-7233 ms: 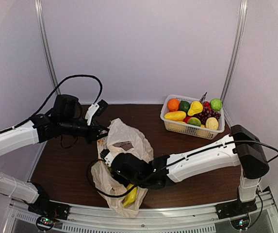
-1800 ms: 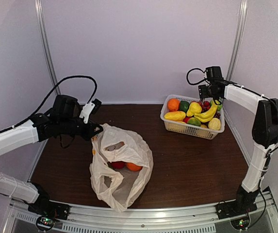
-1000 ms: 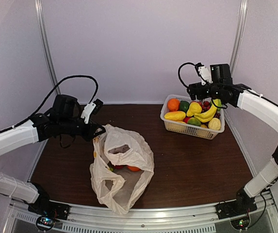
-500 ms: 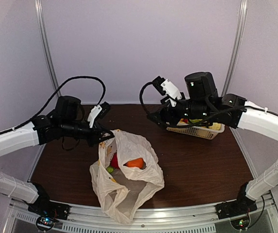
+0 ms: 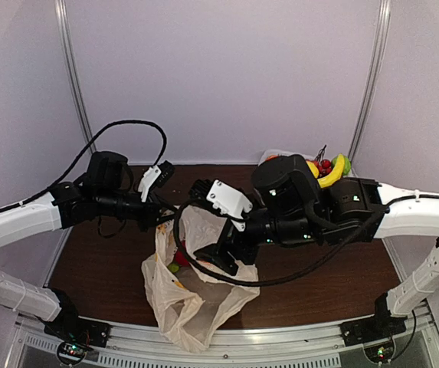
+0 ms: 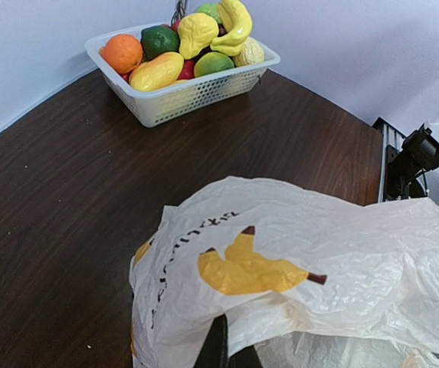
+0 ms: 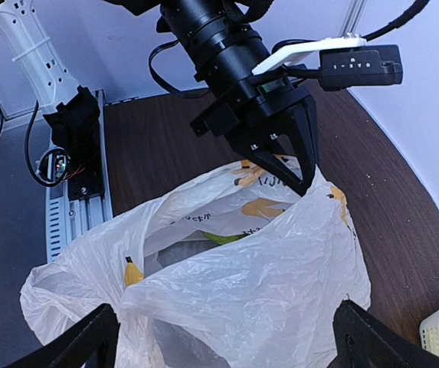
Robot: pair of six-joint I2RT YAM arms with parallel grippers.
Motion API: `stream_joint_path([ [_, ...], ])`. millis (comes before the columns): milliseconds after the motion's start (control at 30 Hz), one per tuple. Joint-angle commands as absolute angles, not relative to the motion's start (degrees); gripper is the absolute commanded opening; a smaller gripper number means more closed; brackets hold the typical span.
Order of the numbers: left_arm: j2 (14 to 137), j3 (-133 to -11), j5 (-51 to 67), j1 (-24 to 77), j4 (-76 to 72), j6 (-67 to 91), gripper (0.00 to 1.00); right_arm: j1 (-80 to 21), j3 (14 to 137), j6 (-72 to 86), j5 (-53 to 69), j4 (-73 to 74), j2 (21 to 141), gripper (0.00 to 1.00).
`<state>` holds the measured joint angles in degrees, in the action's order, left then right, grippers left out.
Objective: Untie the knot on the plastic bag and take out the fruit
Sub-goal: Adjust the bag opening for the takeout bag.
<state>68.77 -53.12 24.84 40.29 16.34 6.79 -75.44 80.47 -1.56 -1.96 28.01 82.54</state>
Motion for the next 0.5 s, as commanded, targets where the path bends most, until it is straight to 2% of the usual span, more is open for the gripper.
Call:
stream_joint_path([
  [0,68.42,-52.65,25.19,40.69,14.1,5.98,0.0,-78.98,84.89,-1.76,-12.67,31.21,86.16,1.0],
  [300,68.24,-52.56,23.55,41.04,14.39,5.8,0.0,-85.32,91.33,-1.63,-32.18,38.08,95.91,1.0],
  [467,68.16,-52.73,22.56,41.13,14.75,5.85,0.0,-85.72,92.6,0.83,-38.57,40.51,98.06,1.0],
])
